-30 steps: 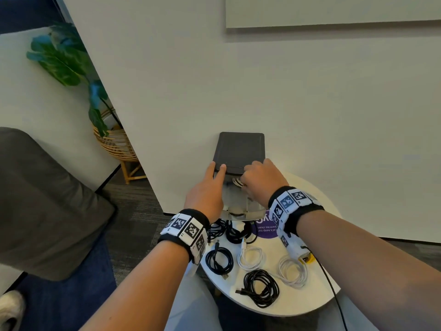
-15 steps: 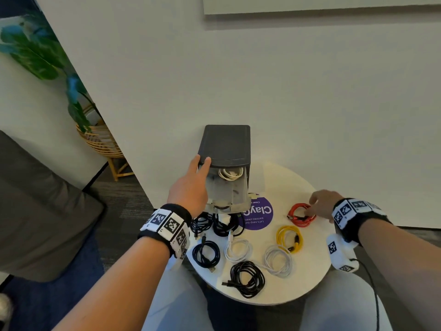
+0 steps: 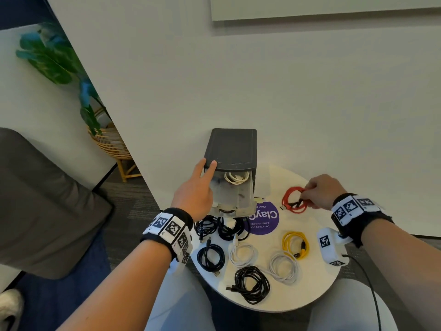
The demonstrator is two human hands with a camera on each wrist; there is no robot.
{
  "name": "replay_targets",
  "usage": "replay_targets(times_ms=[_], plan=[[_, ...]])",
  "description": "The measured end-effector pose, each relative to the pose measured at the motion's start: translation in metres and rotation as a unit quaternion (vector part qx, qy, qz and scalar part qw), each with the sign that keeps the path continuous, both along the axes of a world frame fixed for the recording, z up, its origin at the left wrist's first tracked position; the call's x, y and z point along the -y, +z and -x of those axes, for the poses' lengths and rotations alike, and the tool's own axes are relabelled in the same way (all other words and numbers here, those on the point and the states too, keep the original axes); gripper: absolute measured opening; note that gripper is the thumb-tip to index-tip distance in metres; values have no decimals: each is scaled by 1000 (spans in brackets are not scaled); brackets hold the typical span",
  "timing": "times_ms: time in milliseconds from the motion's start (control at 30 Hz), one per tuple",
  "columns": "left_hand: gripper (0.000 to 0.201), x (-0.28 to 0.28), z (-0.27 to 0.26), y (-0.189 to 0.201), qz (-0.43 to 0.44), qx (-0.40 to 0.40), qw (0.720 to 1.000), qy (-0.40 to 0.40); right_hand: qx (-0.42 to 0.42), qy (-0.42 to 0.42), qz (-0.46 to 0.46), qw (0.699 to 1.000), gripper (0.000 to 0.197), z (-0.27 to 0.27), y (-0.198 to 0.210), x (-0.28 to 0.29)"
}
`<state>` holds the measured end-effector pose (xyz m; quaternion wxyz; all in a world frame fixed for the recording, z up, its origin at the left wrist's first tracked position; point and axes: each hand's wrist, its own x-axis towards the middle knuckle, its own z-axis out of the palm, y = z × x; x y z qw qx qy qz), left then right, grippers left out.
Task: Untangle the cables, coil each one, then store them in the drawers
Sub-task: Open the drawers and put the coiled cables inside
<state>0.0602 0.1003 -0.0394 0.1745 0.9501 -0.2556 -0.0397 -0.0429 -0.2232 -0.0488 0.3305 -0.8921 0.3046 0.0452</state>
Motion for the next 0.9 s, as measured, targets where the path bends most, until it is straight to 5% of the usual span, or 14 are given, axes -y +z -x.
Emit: replay_targets(times_ms=[200,367,567,900], plan=[[62,-7,-4,-4,86,-36,995,-17,186,39,-159,969,5,-12,70,-62],[59,-11,2,-1,145,-64,987,-38,159,102,-121,974,10,-28,71,-133],[51,-12,2,4,178,-96,979,-24,124,78,-43,988,22,-54,57,-169],[64,-10,3,-1,138,-41,990,-6,186,72,-49,979,16,-27,61,-121]])
